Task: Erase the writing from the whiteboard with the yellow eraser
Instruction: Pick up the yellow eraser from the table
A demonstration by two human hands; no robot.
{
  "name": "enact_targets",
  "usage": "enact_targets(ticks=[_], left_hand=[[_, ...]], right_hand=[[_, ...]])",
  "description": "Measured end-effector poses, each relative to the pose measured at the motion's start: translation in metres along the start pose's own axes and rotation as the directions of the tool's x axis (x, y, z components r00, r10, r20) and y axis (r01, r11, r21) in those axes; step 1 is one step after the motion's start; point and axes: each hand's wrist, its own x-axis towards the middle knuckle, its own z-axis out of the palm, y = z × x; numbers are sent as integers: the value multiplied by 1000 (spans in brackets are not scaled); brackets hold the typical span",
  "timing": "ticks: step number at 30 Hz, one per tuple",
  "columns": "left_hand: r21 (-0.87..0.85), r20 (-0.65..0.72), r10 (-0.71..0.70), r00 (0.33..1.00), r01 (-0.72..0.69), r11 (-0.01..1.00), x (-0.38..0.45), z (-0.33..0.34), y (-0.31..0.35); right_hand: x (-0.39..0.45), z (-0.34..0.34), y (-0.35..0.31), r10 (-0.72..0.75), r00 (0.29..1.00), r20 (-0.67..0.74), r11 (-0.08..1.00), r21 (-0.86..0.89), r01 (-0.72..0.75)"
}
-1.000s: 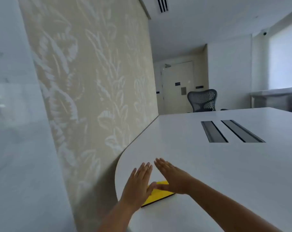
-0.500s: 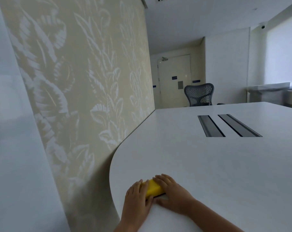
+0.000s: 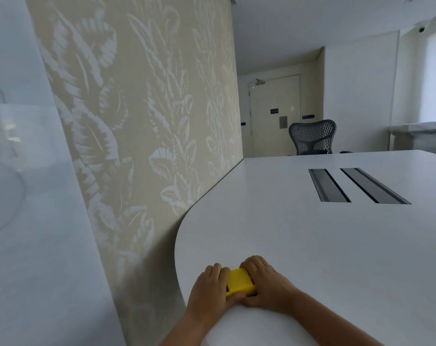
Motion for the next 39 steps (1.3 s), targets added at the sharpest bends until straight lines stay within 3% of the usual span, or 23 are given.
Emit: enact_targets(ticks=[4, 8, 12, 18, 22, 24, 33, 39], left_hand=[[151, -103, 104, 989, -88, 985, -13, -14, -10], [265, -212, 117, 970, -58, 963, -34, -29, -32], [369, -257, 100, 961, 2, 929, -70, -55, -66], [559, -305, -17, 952, 194, 806, -142, -114, -113], [691, -370, -40, 928, 304, 656, -192, -166, -140], [748, -376, -38, 926, 327, 577, -217, -194, -152], [812, -436, -98, 894, 439, 384, -327, -282, -168], [844, -428, -156, 890, 455, 285, -372, -304, -178]], right_hand=[[10, -2, -14, -162, 986, 40, 982, -90, 165], [26, 1, -44, -266, 964, 30, 958, -100, 267], [44, 10, -93, -421, 903, -91, 900, -167, 403], [82, 29, -186, -662, 687, -301, 750, -267, 606], [107, 38, -262, -780, 491, -388, 617, -340, 710], [112, 39, -303, -788, 412, -458, 577, -315, 753], [98, 63, -448, -719, 193, -668, 417, -191, 889], [92, 83, -499, -705, 121, -699, 341, -185, 922]])
